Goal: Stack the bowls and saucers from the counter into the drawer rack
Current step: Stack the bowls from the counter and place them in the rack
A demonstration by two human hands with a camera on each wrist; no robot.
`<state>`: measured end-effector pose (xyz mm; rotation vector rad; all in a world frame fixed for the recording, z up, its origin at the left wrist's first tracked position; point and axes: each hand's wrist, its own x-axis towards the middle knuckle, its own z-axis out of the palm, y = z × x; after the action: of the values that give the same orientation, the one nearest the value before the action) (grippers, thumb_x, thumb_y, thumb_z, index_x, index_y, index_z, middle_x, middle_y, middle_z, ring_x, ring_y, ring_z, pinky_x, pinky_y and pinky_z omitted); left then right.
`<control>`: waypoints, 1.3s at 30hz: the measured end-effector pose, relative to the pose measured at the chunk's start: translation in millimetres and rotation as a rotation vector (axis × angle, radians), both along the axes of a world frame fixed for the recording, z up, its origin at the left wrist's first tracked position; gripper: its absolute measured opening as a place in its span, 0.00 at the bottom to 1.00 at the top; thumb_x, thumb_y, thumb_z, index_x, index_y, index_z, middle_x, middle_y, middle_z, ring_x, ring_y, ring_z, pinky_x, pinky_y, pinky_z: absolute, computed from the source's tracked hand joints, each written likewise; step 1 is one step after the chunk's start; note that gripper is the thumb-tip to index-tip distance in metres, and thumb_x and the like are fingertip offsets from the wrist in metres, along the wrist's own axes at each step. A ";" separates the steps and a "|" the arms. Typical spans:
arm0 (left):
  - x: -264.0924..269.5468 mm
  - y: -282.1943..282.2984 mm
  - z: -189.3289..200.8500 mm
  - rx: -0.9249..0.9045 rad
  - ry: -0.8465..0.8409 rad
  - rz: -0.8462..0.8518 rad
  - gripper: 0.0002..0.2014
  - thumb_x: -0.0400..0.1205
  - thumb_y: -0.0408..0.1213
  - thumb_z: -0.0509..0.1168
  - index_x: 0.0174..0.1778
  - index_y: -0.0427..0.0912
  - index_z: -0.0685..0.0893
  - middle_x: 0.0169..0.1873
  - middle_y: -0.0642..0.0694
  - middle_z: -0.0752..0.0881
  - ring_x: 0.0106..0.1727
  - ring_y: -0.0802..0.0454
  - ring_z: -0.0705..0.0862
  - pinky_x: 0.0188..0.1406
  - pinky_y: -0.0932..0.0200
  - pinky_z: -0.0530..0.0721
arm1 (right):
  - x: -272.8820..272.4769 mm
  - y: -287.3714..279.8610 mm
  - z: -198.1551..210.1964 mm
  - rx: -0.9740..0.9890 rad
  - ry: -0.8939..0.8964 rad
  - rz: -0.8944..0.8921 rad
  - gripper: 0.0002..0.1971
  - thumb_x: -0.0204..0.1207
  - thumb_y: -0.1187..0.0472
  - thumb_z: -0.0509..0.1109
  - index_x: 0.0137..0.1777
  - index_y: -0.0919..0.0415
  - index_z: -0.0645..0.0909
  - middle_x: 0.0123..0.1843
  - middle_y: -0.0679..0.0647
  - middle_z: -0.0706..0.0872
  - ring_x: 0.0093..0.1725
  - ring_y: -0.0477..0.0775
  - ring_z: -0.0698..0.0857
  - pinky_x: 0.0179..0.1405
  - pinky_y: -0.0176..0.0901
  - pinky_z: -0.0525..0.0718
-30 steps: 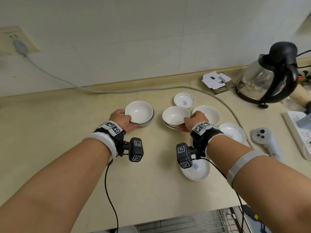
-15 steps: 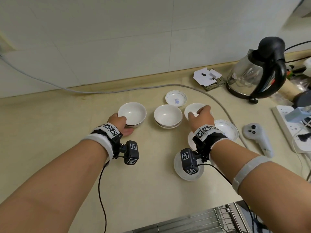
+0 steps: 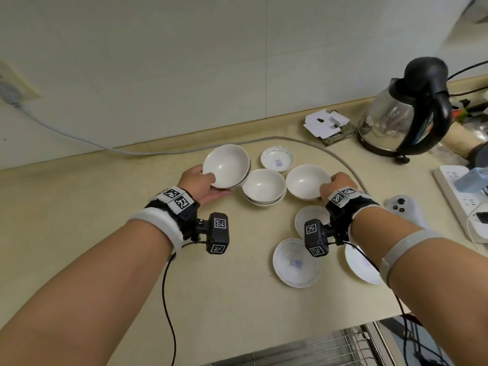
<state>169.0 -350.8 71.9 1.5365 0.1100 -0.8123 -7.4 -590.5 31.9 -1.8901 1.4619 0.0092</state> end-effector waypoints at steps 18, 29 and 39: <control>-40.1 -61.9 -11.3 0.136 -0.032 -0.128 0.22 0.83 0.21 0.60 0.74 0.35 0.78 0.60 0.28 0.83 0.54 0.23 0.90 0.38 0.45 0.94 | 32.9 36.7 48.1 0.231 -0.525 -0.044 0.09 0.77 0.69 0.64 0.55 0.62 0.81 0.52 0.70 0.89 0.40 0.68 0.92 0.35 0.49 0.93; -31.7 -62.2 -25.3 0.157 -0.036 -0.160 0.10 0.84 0.25 0.66 0.60 0.39 0.84 0.48 0.46 0.84 0.49 0.31 0.89 0.59 0.37 0.90 | 41.1 43.0 26.5 0.314 -0.486 -0.018 0.18 0.77 0.71 0.62 0.67 0.66 0.80 0.56 0.70 0.88 0.28 0.59 0.89 0.30 0.44 0.92; -37.8 -59.6 -29.0 0.213 -0.087 -0.113 0.23 0.91 0.51 0.50 0.78 0.44 0.75 0.44 0.45 0.82 0.38 0.47 0.84 0.41 0.49 0.88 | 46.3 48.6 25.6 0.327 -0.447 -0.030 0.16 0.77 0.69 0.65 0.64 0.63 0.81 0.41 0.61 0.87 0.31 0.61 0.90 0.47 0.57 0.94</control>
<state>131.2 -410.4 42.9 1.7898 0.0465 -0.8422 38.9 -541.9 57.4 -1.4873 1.1058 -0.1680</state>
